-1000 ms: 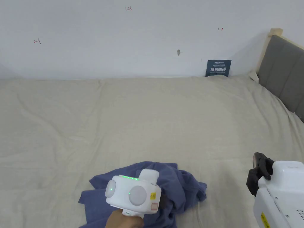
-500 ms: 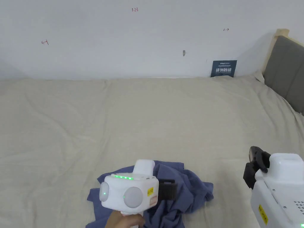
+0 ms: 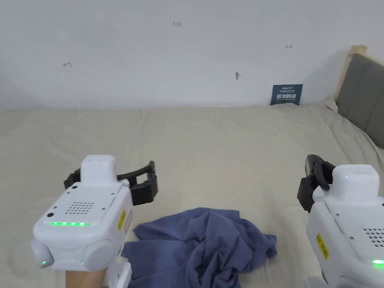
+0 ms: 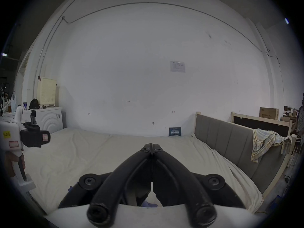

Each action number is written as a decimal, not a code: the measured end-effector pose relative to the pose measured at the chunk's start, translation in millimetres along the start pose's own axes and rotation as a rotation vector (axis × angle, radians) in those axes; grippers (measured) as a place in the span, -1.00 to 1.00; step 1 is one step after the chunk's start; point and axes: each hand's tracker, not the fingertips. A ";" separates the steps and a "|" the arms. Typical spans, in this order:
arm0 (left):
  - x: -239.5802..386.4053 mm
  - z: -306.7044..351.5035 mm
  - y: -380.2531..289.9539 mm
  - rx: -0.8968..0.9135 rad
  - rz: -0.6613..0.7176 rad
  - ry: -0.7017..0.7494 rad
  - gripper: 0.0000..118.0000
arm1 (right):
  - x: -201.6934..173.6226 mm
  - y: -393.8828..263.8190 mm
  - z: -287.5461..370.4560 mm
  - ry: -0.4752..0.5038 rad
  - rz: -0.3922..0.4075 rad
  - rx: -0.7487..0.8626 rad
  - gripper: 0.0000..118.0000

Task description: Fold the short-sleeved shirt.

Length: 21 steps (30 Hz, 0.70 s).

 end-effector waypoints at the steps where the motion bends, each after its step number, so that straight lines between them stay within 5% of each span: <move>1: -6.3 3.3 0.4 0.014 0.023 0.000 0.50 | -1.8 0.7 0.2 0.001 -0.001 0.005 -1.00; 3: -18.9 8.3 1.6 0.020 0.041 0.005 -0.15 | -5.8 2.7 0.6 0.010 -0.004 0.014 -1.00; 4: -22.2 10.3 1.3 0.023 0.049 0.010 -0.74 | -7.0 3.5 0.7 0.012 -0.007 0.016 -1.00; 5: -25.3 12.0 0.7 0.028 0.051 0.012 -0.97 | -8.1 3.6 0.7 0.015 -0.008 0.018 -1.00; 13: -36.6 10.1 -5.9 -0.037 0.057 0.000 -1.00 | -13.9 1.6 -0.7 0.028 -0.006 0.007 -1.00; 17: -44.6 -15.9 -25.1 -0.473 0.177 -0.061 -1.00 | -13.1 -4.9 -2.2 0.029 -0.010 -0.012 -1.00; 21: -47.7 -18.7 -86.3 -0.676 0.215 -0.088 -1.00 | -22.9 -7.1 4.6 0.029 -0.010 -0.047 -1.00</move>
